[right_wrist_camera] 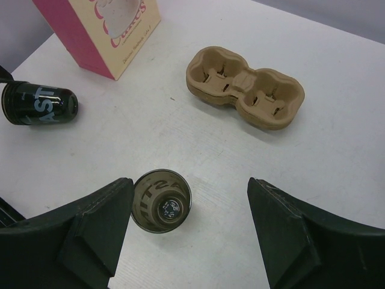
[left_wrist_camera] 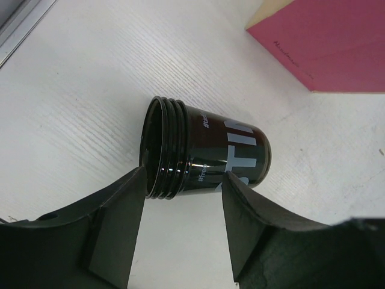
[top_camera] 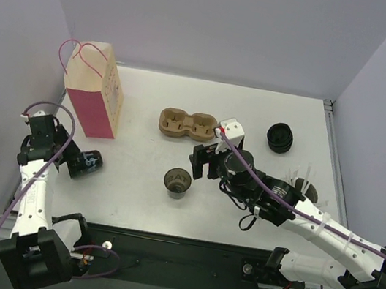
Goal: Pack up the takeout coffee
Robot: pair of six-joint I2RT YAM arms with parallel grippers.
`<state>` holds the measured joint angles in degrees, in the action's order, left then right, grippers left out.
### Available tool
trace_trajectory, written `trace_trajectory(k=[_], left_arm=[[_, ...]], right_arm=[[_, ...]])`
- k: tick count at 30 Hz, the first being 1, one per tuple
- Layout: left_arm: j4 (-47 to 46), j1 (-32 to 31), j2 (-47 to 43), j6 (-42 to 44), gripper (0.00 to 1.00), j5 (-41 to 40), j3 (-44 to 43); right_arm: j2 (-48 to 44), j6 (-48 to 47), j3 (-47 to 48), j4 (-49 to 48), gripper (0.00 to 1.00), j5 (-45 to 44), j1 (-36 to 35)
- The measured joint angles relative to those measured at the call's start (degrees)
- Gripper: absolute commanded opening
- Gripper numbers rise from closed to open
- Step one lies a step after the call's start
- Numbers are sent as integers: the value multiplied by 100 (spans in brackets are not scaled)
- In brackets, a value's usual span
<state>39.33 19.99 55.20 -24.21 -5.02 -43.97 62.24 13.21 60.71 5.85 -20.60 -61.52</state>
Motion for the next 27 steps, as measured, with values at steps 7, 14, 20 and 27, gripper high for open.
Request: trace_trajectory(k=[7, 14, 20, 27], left_arm=[[-369, 417, -20, -138, 63, 149, 284], [-802, 796, 81, -391, 62, 483, 605], [-1228, 824, 260, -693, 31, 1010, 925], [-1467, 800, 358, -911, 0, 1259, 511]], right_arm=[[-2, 13, -28, 24, 78, 4, 83], [-15, -72, 35, 315, 78, 133, 232], [28, -94, 402, 494, 78, 205, 234], [28, 114, 466, 584, 77, 330, 229]])
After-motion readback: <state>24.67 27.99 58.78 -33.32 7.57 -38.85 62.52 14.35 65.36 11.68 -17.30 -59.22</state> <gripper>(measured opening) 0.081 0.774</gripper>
